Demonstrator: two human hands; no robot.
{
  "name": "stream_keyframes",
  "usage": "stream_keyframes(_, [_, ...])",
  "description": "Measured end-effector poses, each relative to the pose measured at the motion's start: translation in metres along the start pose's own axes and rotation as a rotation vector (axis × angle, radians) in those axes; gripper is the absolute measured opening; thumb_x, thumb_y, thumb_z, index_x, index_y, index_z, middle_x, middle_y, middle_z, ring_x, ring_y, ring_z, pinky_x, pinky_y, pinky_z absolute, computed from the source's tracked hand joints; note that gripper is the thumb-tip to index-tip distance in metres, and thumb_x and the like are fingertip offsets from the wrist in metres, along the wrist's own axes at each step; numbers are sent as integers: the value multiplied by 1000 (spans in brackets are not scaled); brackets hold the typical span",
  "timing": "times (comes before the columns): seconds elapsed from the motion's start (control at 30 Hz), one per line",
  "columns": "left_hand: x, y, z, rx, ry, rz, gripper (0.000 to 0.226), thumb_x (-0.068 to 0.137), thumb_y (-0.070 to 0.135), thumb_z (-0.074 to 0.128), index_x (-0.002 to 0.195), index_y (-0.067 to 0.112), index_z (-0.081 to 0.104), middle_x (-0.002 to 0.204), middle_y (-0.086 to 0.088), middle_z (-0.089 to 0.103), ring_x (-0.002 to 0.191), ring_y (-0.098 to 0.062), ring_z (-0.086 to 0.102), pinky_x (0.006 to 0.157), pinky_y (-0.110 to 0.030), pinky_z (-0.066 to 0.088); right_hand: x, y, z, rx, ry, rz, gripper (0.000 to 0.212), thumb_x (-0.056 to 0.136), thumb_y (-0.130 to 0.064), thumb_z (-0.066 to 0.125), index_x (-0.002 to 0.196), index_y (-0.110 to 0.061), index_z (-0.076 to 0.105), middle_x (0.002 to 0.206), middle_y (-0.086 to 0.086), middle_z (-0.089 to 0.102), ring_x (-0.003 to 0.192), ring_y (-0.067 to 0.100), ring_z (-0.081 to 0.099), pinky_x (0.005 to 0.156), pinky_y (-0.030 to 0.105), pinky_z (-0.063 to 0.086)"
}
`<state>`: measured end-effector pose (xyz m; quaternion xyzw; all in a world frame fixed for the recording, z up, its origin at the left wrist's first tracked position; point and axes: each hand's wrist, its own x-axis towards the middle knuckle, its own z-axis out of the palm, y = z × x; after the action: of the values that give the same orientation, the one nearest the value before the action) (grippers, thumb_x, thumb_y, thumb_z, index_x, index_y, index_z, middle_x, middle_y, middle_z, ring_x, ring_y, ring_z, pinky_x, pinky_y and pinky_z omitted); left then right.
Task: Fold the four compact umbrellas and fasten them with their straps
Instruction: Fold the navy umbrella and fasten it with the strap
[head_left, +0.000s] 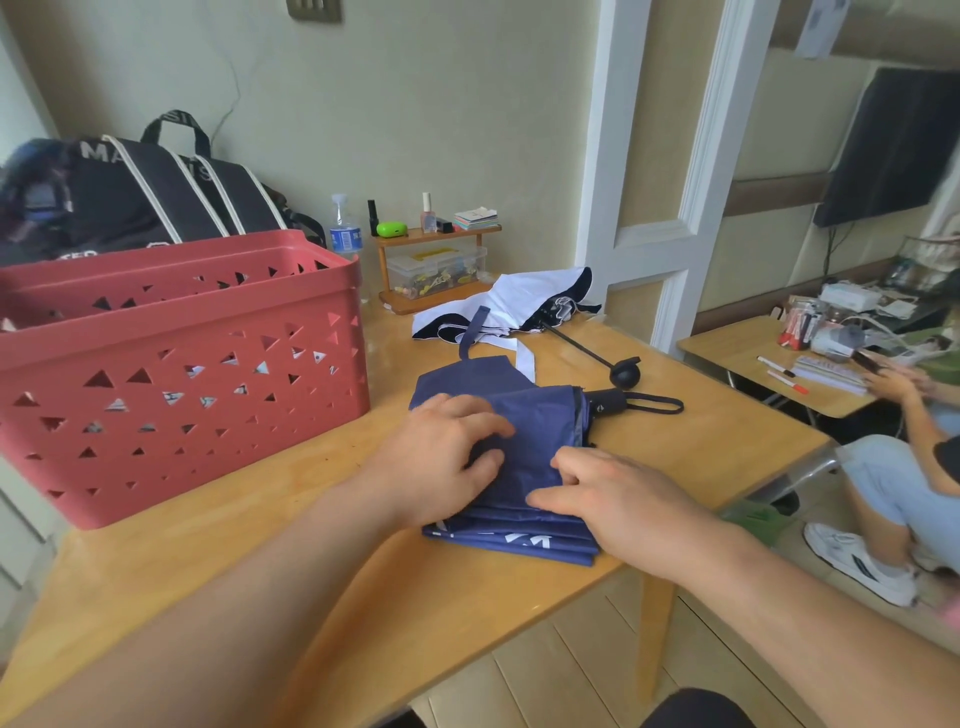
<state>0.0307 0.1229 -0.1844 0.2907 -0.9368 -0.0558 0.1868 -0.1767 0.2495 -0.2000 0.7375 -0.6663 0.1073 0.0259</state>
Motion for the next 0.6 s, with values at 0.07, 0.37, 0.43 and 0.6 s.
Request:
stream_keyframes(0.07, [9,1,10,-12,-42,-76,39,104,36,48,142,32,57,138,8,59,127,-19,54,103,-40,48,-1,0,-4,-36,-11,-45,51,91,-66,49,86,-16,45,81,-2,45,78,18,45,67,39,36])
stream_keyframes(0.37, [5,-7,24,68,-150,-153,43,101,49,55,143,40,60,132,11,56,127,-16,50,105,-34,45,-5,16,4,-53,-61,-185,59,94,2,57,135,-39,65,92,-11,45,101,18,54,79,39,53])
stream_keyframes(0.43, [-4,-6,24,167,-226,-135,51,102,60,46,152,46,47,136,11,42,129,-19,39,110,-36,38,-4,11,-8,115,-168,-69,48,102,-13,46,135,-42,64,100,-15,50,110,11,57,88,32,52])
stream_keyframes(0.6, [-24,0,29,232,-258,-124,58,105,64,21,161,49,22,151,9,20,139,-22,22,121,-38,23,24,-2,-24,114,138,56,31,101,-23,48,115,-26,76,108,-10,66,106,15,60,88,32,49])
